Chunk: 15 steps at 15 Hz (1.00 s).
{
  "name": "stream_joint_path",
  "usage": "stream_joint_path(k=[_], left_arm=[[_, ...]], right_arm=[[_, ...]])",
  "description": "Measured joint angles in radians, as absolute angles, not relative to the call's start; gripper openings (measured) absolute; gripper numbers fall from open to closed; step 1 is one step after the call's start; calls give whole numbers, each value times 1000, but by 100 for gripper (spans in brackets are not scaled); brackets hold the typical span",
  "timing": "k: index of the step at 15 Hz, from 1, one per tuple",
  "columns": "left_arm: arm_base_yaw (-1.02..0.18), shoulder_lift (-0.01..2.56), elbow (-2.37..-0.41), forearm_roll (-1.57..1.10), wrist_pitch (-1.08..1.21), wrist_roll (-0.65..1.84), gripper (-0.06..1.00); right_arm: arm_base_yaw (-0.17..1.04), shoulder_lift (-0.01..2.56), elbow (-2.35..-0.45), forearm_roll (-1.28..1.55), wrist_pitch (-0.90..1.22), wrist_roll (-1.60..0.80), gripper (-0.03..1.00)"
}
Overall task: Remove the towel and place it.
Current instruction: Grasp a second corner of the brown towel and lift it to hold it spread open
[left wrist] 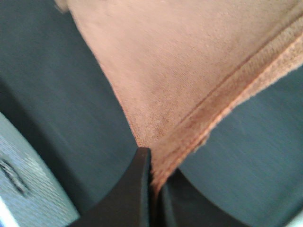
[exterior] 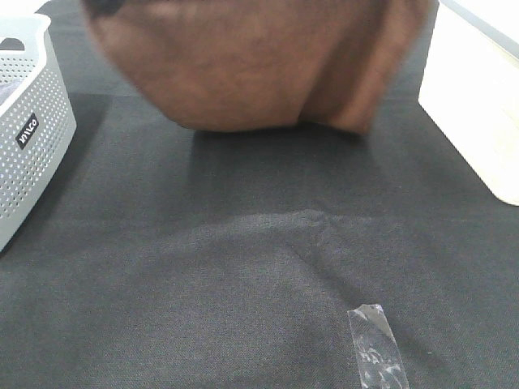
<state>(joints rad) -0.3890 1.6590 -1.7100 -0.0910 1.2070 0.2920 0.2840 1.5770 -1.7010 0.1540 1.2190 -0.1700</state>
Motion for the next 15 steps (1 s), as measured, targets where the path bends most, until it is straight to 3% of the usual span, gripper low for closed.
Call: stream_joint_path(k=[5, 15], left_arm=[[-394, 1408, -1382, -236, 1198, 276, 0], [-396, 1223, -1008, -364, 1168, 250, 0]], right_arm=[[286, 1355, -1436, 186, 1220, -166, 0], [294, 1191, -1110, 289, 1220, -138, 0]])
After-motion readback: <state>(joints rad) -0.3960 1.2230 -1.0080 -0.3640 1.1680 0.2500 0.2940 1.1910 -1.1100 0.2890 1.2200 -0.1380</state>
